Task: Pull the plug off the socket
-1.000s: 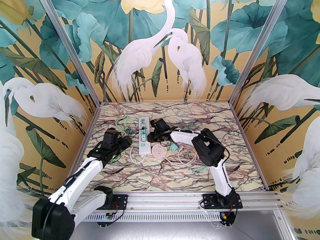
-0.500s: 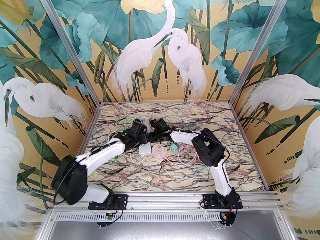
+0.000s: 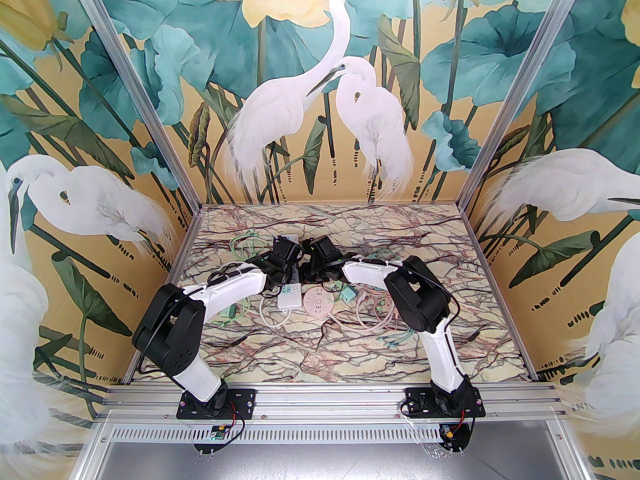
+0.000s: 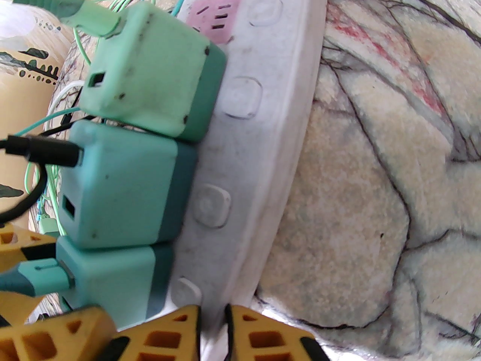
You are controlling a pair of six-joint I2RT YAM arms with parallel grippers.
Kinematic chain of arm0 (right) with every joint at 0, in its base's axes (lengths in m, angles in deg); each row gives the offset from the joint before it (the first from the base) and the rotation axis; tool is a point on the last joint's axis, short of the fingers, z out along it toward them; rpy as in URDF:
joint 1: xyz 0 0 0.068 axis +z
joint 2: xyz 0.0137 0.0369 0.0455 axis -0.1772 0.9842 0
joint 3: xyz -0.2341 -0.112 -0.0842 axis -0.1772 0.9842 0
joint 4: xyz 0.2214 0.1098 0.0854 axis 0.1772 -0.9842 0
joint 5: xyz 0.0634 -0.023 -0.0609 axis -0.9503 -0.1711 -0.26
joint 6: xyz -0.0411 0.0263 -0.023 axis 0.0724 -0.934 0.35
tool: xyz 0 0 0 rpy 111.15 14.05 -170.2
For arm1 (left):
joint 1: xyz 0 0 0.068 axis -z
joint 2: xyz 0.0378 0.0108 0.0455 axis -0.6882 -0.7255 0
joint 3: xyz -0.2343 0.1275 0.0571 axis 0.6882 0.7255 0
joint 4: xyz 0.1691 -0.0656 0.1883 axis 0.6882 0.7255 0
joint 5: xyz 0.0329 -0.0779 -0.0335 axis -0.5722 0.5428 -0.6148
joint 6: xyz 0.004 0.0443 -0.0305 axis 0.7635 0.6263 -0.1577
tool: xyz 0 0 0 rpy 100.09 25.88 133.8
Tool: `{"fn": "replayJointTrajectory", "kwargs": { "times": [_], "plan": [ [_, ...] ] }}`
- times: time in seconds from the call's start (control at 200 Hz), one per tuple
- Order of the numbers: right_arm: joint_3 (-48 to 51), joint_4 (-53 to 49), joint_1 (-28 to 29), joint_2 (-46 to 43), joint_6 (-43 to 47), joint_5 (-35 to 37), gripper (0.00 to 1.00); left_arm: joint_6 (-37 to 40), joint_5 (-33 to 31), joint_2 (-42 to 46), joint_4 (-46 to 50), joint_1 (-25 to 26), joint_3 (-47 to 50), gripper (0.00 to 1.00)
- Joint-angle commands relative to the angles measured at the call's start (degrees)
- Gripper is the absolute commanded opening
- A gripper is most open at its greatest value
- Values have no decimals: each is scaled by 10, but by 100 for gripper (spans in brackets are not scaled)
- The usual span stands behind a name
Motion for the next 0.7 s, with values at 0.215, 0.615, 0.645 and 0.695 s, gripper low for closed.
{"fn": "replayJointTrajectory", "kwargs": {
  "times": [0.215,0.615,0.645,0.695],
  "plan": [
    [13,-51,7,49,4,11,20,12,0,-38,-3,-14,-8,39],
    [1,-64,7,66,6,12,20,0,22,-25,11,-14,-24,26],
    [1,-63,8,67,6,12,20,1,20,-24,16,-13,-28,26],
    [0,-65,7,68,6,12,20,4,11,-25,22,-10,-33,26]
  ]
}}
